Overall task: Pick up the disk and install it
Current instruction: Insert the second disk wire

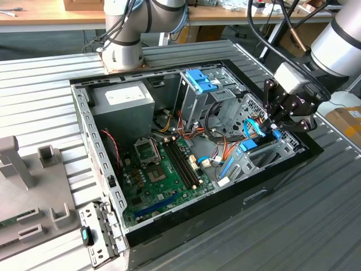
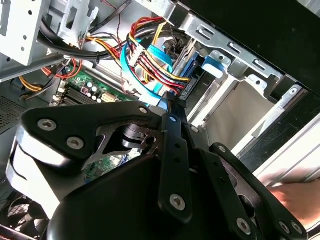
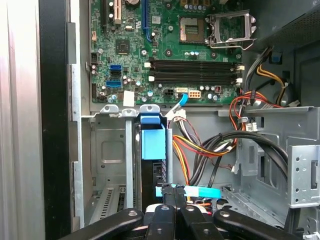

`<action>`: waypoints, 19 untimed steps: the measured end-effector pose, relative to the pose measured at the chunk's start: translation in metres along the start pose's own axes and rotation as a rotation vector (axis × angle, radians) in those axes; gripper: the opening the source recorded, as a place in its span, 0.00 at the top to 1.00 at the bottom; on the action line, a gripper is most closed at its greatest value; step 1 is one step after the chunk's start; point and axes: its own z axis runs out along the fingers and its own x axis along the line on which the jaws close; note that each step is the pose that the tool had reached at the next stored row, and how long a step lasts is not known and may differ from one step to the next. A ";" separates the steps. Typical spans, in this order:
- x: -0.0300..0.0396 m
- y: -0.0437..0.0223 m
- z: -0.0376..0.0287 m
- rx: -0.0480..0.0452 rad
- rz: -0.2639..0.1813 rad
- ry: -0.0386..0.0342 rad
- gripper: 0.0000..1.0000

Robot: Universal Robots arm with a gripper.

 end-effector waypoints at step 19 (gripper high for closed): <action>0.0047 0.0002 0.0072 0.0000 0.000 0.0007 0.89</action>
